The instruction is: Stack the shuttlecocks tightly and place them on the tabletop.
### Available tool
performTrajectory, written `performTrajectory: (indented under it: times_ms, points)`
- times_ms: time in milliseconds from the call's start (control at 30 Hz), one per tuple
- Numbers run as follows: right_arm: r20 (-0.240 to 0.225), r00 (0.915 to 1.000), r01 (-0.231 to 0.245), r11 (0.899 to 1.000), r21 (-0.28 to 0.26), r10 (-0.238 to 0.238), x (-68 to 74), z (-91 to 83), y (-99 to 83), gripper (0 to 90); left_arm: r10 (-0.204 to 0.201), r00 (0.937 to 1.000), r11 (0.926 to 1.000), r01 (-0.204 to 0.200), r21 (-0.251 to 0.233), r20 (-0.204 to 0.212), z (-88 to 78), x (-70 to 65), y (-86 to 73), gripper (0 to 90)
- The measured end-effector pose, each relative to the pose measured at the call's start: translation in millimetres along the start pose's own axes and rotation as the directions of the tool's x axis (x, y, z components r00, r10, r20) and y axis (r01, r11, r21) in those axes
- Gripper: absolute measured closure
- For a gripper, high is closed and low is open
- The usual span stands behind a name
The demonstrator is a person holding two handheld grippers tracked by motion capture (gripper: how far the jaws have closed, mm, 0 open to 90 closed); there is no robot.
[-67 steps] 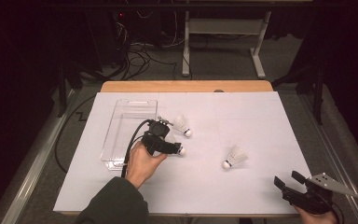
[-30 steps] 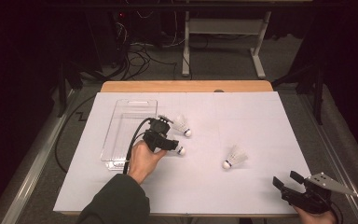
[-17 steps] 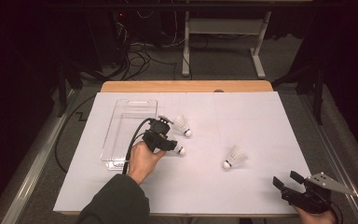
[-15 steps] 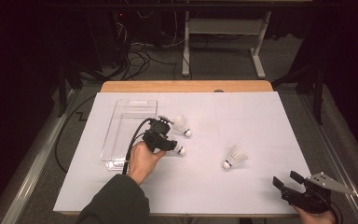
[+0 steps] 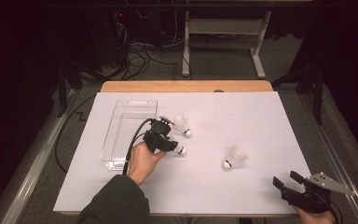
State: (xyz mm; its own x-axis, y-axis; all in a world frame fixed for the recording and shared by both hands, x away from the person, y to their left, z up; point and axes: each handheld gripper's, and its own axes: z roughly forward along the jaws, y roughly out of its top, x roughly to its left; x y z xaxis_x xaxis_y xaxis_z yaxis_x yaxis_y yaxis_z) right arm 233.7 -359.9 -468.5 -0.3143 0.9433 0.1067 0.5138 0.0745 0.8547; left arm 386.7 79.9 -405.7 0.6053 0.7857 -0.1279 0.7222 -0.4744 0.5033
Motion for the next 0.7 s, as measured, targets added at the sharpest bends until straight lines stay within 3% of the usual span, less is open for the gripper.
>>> performTrajectory:
  times_ms: [633, 700]
  points:
    - [-0.006, 1.0000, -0.005, 1.000, -0.005, 0.005, -0.7, -1.1, 0.0, 26.9, 0.016, 0.9989, 0.9997, -0.017, 0.016, 0.043, 2.8, 0.3, 1.7, 81.0]
    - [-0.006, 1.0000, -0.006, 1.000, -0.006, 0.006, -0.3, -1.2, 0.0, 26.8, 0.034, 0.9991, 0.9993, -0.034, 0.017, 0.027, 1.6, -2.1, 3.3, 83.0]
